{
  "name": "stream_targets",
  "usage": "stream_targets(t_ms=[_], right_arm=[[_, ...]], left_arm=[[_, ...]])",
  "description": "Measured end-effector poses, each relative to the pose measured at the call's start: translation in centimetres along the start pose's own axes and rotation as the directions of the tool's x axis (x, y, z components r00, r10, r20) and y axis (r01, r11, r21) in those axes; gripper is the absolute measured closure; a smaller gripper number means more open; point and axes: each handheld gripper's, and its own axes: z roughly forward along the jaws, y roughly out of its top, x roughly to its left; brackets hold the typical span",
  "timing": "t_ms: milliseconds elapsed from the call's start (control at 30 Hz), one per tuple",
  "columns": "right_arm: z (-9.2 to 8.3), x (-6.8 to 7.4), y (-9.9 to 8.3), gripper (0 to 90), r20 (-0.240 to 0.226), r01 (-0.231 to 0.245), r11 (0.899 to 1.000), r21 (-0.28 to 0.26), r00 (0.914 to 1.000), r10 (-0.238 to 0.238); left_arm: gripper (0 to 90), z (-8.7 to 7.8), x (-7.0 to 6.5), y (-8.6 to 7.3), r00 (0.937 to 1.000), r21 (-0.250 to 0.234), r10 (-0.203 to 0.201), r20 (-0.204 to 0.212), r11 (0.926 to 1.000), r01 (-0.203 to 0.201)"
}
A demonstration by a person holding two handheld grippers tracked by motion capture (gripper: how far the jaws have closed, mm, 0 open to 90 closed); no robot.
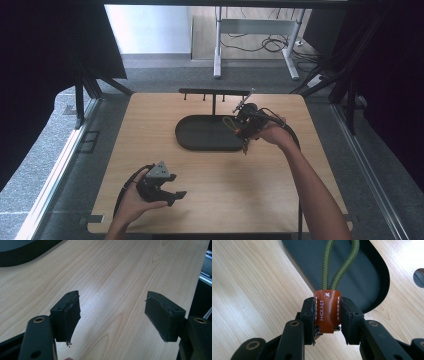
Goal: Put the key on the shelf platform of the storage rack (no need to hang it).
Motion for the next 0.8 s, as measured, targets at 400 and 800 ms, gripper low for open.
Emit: stream_targets(t_ms=[400, 800], right_arm=[[1.8, 0.5, 2.0, 66.8, 0.004, 0.025, 0.999, 0.036, 0.9997, -0.025], [2.8, -0.3, 4.3, 66.8, 0.010, 0.031, 0.999, 0.033, 0.9994, -0.032]], left_arm=[[29.1, -0.5, 0.0, 0.0, 1.0000, -0.013, -0.004, -0.008, 0.9999, 0.004], [29.0, -0.4, 0.1, -0.1, 1.0000, -0.011, -0.008, -0.001, 0.9999, 0.008]])
